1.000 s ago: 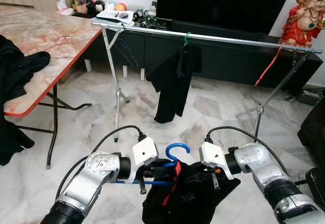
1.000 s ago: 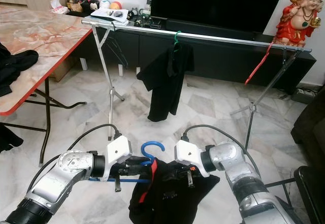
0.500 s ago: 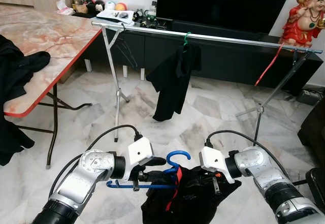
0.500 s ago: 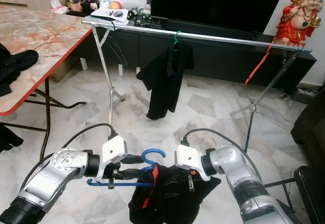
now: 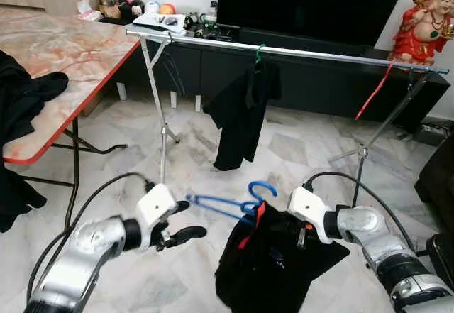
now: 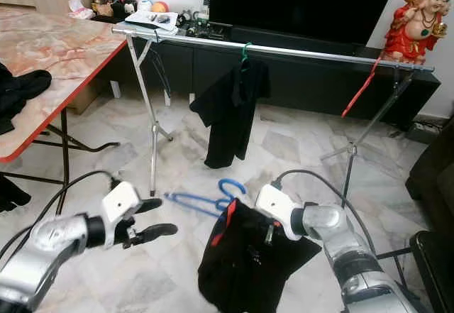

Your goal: Hang hanger

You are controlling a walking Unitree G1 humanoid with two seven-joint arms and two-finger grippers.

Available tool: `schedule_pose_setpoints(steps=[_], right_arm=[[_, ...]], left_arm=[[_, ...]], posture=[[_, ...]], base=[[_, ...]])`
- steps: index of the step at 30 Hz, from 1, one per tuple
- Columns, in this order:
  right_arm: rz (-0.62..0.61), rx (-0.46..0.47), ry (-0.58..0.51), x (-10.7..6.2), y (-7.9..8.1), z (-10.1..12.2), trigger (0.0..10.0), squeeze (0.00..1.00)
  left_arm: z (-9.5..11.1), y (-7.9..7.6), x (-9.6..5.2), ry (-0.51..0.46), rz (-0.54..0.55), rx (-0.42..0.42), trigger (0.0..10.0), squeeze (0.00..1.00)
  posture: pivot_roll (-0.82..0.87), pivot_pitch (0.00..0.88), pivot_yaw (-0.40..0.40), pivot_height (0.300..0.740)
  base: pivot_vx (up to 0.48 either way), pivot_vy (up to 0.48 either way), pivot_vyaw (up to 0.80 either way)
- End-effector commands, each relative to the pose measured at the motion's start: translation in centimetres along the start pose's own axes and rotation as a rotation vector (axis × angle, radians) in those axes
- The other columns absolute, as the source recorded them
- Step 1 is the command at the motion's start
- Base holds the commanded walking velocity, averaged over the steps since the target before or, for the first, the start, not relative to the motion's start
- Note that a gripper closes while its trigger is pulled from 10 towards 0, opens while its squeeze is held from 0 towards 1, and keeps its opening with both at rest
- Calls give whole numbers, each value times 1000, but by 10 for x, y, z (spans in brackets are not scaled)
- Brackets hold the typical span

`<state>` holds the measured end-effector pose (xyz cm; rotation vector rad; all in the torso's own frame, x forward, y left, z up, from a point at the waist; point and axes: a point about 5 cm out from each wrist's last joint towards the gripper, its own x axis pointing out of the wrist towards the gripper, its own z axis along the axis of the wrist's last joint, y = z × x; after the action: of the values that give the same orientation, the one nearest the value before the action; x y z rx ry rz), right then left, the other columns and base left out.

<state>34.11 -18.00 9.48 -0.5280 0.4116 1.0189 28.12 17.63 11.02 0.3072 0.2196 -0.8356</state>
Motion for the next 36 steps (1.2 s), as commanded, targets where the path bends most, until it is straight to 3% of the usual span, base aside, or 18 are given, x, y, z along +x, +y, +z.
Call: schedule_pose_setpoints(steps=[1,3,4,5,9,14,19,25,26,30,31,36], right_arm=[[-44,-10,-50,-3,-9,13,0,0],[-59,-16,-60,-2,-11,18,0,0],[-72,-17,-71,-2,-12,22,0,0],[-81,-20,-88,-1,-13,28,0,0],[-81,-47,-152,2,-15,53,0,0],[-73,-76,-201,2,-13,73,0,0],[-65,-87,-251,3,-6,96,0,0],[-44,-94,-286,3,2,110,0,0],[-35,-95,-293,5,7,115,0,0],[-22,-85,-306,6,14,121,0,0],[-4,-77,-328,8,20,128,0,0],[19,-80,-349,9,30,136,0,0]], left_arm=[[-8,-1,3,15,51,-1,10000,1000],[-15,-5,7,25,72,1,10000,1000],[-19,-4,10,28,118,-6,10000,416],[-25,-5,14,24,147,-29,10000,0],[-42,-4,29,39,310,-72,10000,0],[-44,-4,41,34,363,-54,10000,0],[-50,-5,55,90,438,80,10000,0],[-55,-10,60,115,440,120,10000,0],[-58,-14,62,147,411,199,10000,1000],[-59,-16,65,154,412,251,10000,1000],[-59,-16,67,158,424,288,10000,0],[-56,-13,68,148,462,340,10000,0]], posture=[[113,68,-101,740],[112,69,-101,740],[113,71,-100,740],[113,71,-100,740],[96,74,-102,740],[87,79,-103,740],[87,81,-103,740],[71,87,-103,740],[71,87,-103,740],[70,87,-104,740],[70,87,-104,740],[68,88,-103,740]], base=[[0,0,0],[0,0,0],[0,0,0],[0,0,0],[0,0,0],[0,0,0],[0,0,0],[0,0,0],[0,0,0],[0,0,0],[0,0,0],[0,0,0]])
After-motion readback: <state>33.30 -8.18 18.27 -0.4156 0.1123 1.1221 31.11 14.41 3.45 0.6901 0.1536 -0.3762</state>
